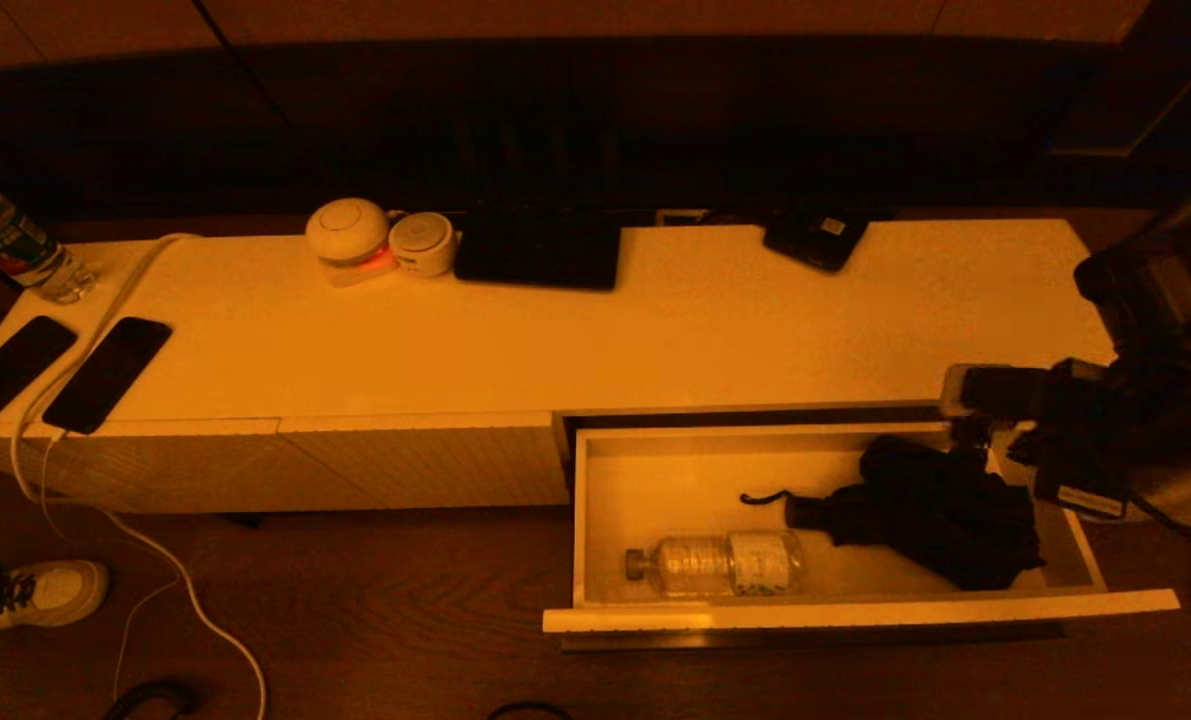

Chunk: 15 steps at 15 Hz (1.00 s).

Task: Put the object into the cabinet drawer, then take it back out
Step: Take the umbrella out of the drawer and put it on the table

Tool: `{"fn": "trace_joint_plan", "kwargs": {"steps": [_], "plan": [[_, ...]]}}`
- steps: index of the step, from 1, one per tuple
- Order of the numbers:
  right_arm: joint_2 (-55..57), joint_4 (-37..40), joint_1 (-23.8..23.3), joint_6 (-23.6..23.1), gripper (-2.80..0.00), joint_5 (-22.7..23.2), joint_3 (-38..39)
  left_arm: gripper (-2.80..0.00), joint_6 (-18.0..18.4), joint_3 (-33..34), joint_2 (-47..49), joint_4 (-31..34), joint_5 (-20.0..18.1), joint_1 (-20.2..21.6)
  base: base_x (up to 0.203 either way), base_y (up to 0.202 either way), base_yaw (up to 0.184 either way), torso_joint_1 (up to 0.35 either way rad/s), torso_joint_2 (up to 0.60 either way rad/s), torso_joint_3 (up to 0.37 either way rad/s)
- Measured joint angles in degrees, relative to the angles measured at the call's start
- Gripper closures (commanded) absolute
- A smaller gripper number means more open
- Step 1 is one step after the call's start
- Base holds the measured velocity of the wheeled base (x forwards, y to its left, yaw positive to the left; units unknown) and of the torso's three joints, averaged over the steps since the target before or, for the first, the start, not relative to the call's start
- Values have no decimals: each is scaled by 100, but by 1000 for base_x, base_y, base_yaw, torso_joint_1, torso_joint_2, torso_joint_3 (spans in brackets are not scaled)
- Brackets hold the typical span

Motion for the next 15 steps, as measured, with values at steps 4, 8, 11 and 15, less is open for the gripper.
{"fn": "trace_joint_plan", "kwargs": {"steps": [4, 8, 11, 15], "plan": [[142, 323, -420, -2169, 0, 695, -2, 0, -2, 0, 0, -2, 0, 0, 0, 0, 0, 0, 0, 0], [367, 385, -571, -2417, -280, 901, 72, 0, -3, 0, 0, -2, 0, 0, 0, 0, 0, 0, 0, 0], [666, 325, -695, -2437, -280, 1156, -72, 0, -4, 0, 0, -2, 2, 0, 0, 0, 0, 0, 0, 0], [971, 421, -772, -2452, -280, 1192, -403, 0, -1, 0, 0, -2, 0, 0, 0, 0, 0, 0, 0, 0]]}}
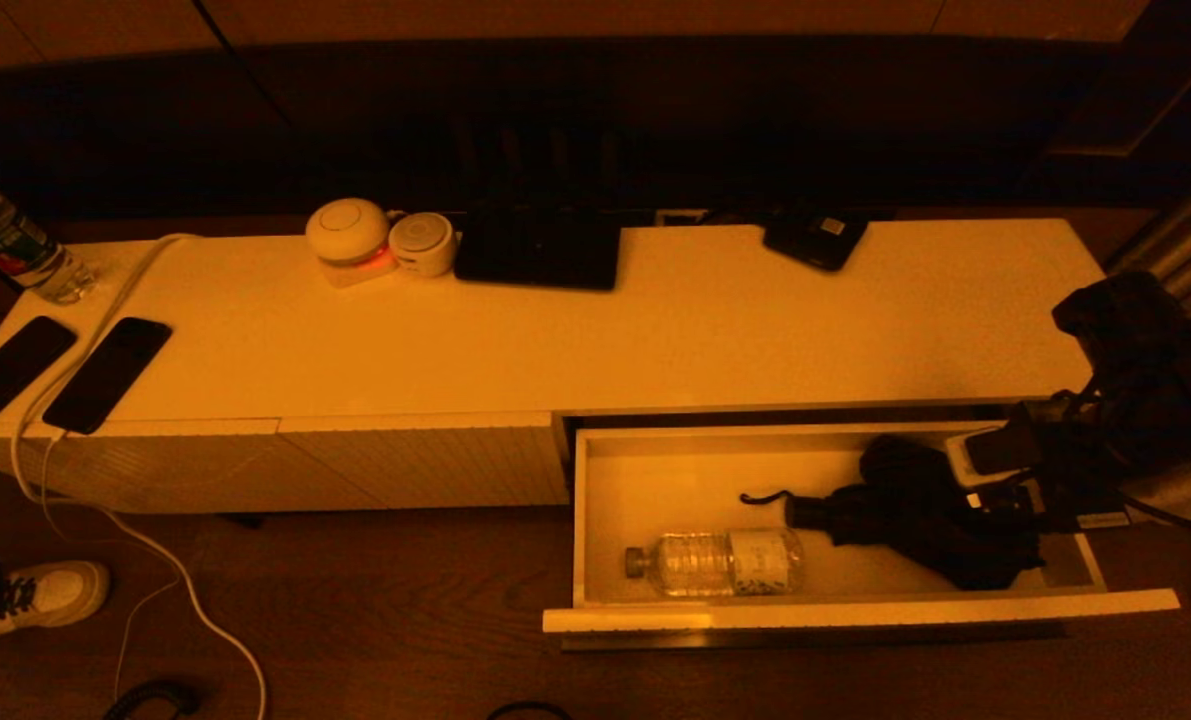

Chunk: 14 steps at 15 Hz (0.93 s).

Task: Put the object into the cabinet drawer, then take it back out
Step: Take the umbrella out of the drawer and put it on the table

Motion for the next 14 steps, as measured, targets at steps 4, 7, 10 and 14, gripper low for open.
{"fn": "trace_joint_plan", "kwargs": {"steps": [4, 7, 10, 14], "plan": [[309, 402, -2, 19, -280, 40, -589, 0, -2, 0, 0, 0, 0, 0, 0, 0, 0, 0, 0, 0], [637, 433, -2, 50, -280, 190, -853, 0, -1, 0, 0, 0, 0, 0, 0, 0, 0, 0, 0, 0], [912, 282, -2, 56, -280, 315, -852, 0, -1, 0, 0, 0, 0, 0, 0, 0, 0, 0, 0, 0], [1116, 266, -18, 103, -280, 325, -900, 0, 1, 0, 0, 0, 0, 0, 0, 0, 0, 0, 0, 0]]}}
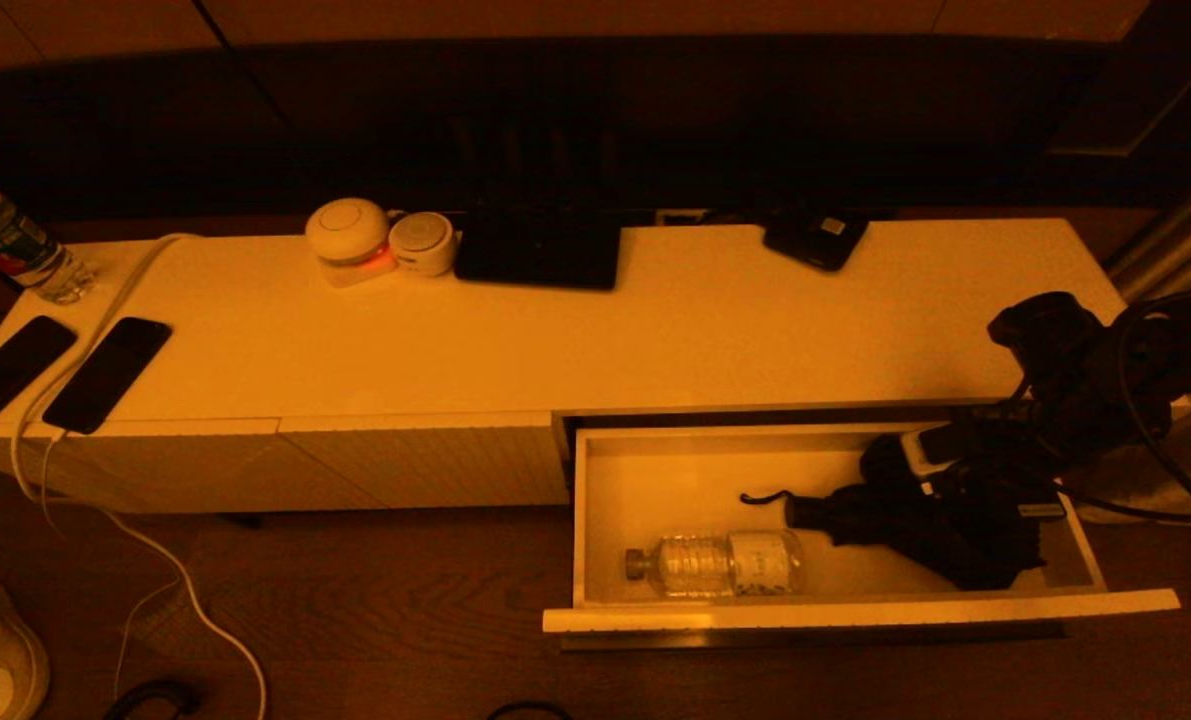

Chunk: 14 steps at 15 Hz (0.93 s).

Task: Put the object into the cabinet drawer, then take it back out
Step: Take the umbrella out of the drawer and put it on the table

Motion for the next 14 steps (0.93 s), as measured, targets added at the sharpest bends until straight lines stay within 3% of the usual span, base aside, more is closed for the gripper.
{"fn": "trace_joint_plan", "kwargs": {"steps": [14], "plan": [[361, -78, -17, 242, -280, 180, 99, 0, -1, 0, 0, 0, 0, 0, 0, 0, 0, 0, 0, 0]]}}
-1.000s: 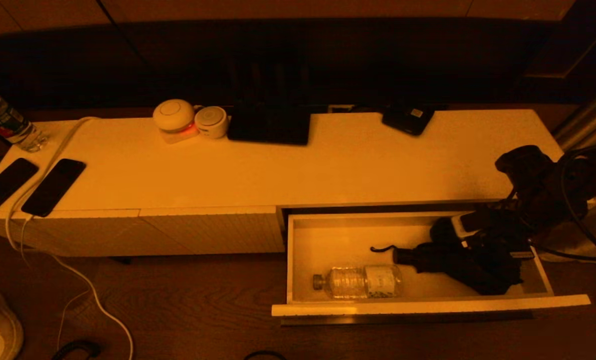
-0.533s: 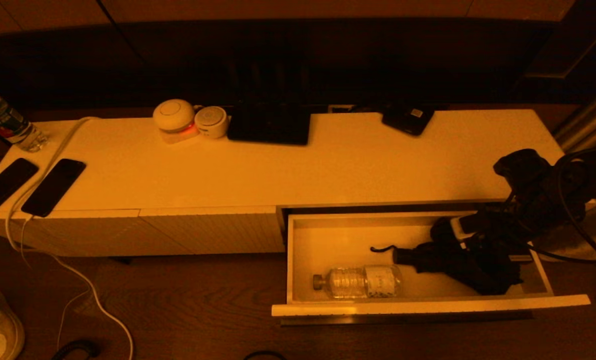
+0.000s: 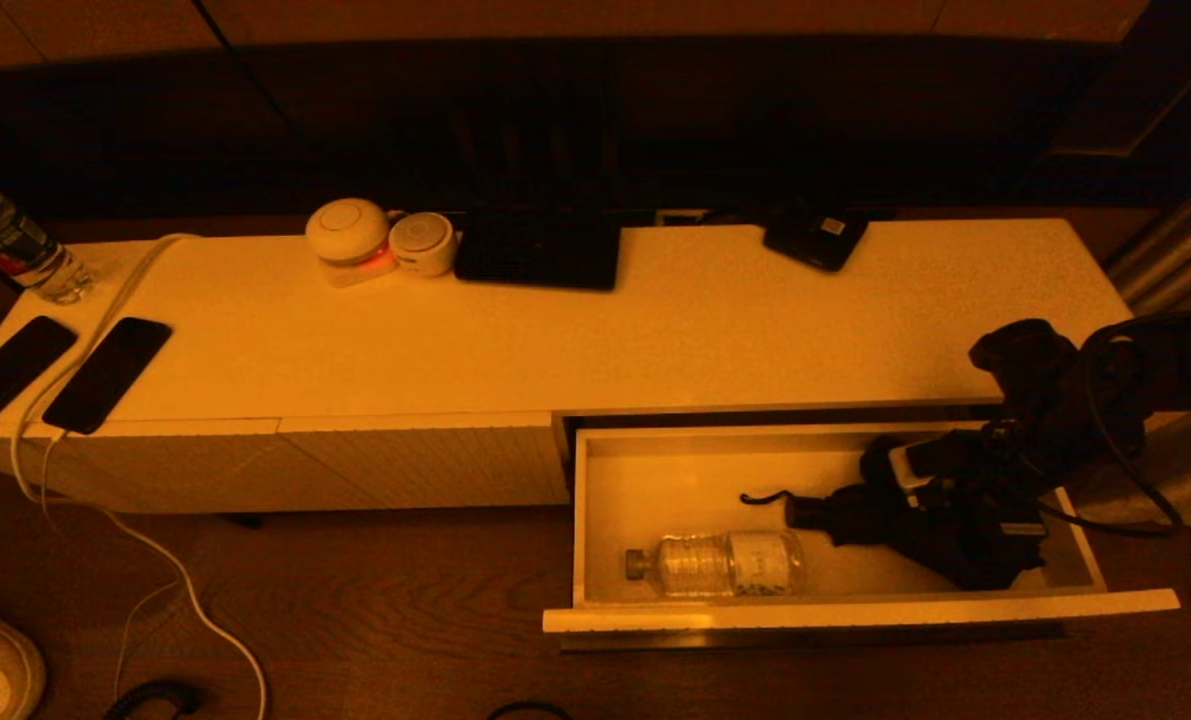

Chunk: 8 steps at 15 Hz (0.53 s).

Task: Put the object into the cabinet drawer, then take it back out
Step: Take the umbrella out of the drawer and put it on the table

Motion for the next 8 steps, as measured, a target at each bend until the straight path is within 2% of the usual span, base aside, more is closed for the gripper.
{"fn": "trace_joint_plan", "kwargs": {"steps": [8], "plan": [[201, -141, -91, -2, -280, 15, 152, 0, -1, 0, 0, 0, 0, 0, 0, 0, 0, 0, 0, 0]]}}
